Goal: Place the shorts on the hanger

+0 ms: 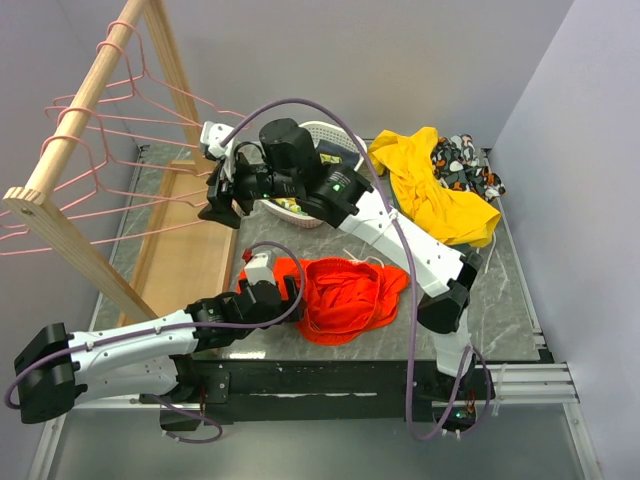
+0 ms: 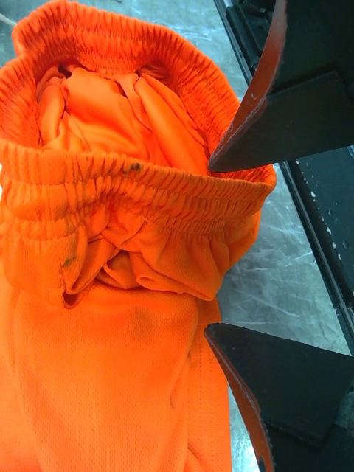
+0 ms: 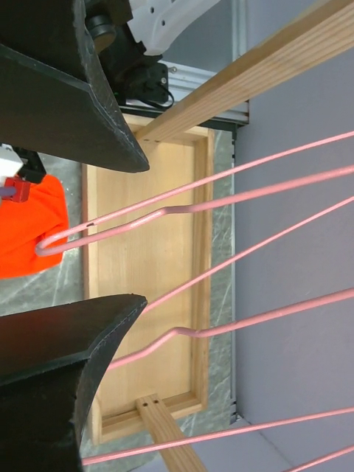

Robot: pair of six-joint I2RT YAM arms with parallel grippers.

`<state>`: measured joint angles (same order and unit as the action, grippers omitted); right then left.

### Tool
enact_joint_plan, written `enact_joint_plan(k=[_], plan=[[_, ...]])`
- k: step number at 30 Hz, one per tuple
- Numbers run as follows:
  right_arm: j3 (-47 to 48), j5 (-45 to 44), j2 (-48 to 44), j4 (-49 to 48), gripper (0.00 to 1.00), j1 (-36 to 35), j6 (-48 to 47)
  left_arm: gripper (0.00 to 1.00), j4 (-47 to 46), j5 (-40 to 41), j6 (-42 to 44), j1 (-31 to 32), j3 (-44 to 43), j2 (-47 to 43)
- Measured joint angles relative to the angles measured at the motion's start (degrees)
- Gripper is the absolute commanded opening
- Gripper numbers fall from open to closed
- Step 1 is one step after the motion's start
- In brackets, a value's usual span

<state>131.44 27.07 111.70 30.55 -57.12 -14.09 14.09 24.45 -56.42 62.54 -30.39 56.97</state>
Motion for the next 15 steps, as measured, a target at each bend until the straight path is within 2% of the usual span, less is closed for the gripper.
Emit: enact_joint_plan(k=[9,14,15], plan=[[3.7,2.6,5.2,-0.6,0.74,-0.4,-0.6,0.88,-0.1,-0.7,0.4,-0.4,0.1,-0.9],[3.7,3.0,7.5,-0.9,0.68,-0.9,-0.6,0.87,-0.1,-0.9,1.2,-0.7,0.1,-1.5],[3.6,3.0,7.6,-0.9,0.62,-0.9,-0.5,0.87,0.0,-0.9,1.3,-0.7,0.1,-1.6]])
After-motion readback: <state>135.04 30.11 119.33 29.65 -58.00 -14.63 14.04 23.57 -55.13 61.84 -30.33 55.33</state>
